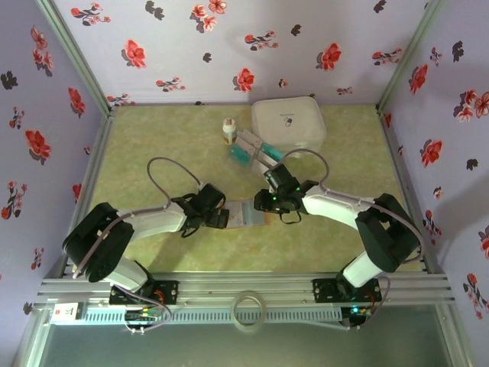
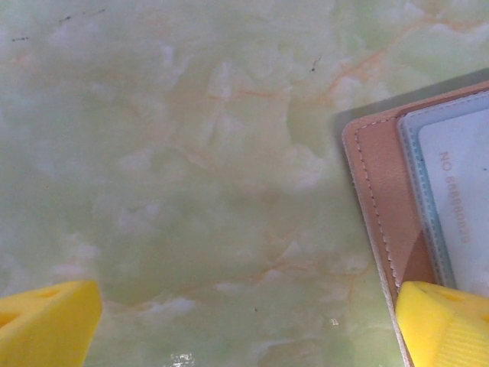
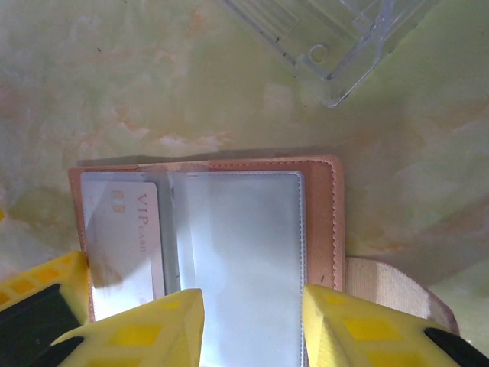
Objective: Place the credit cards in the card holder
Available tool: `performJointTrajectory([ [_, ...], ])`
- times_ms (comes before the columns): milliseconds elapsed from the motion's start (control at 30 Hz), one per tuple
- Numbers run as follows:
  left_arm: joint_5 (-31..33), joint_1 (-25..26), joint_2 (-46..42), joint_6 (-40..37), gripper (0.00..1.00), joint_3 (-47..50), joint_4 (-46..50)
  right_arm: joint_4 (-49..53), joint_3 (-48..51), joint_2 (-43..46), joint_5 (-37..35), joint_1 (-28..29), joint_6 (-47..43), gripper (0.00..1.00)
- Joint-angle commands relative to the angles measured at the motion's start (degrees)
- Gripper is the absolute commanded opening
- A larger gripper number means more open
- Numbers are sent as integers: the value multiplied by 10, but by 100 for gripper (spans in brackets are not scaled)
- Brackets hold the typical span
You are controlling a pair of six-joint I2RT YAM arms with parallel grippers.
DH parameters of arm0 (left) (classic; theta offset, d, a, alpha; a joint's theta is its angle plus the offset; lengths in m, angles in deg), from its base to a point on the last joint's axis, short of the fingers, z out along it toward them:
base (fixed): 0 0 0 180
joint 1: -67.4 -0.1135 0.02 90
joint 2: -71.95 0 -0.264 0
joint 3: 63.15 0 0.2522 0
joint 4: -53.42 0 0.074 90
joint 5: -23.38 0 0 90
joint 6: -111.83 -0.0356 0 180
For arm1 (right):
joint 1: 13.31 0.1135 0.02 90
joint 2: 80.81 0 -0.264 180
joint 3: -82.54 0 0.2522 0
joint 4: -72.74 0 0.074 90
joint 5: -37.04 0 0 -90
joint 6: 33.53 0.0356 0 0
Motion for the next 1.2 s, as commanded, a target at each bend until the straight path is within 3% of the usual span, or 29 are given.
performJointTrajectory([
  [0,2,6,8,-4,100,7,-5,-4,-15,-15,2,4,-11,38],
  [867,3,6,5,-4,100,17,-10,-44,-24,-79,35,33,9,38],
  [1167,3,6,2,-4,100,20,-10,-101,-19,-69,76,37,50,37],
])
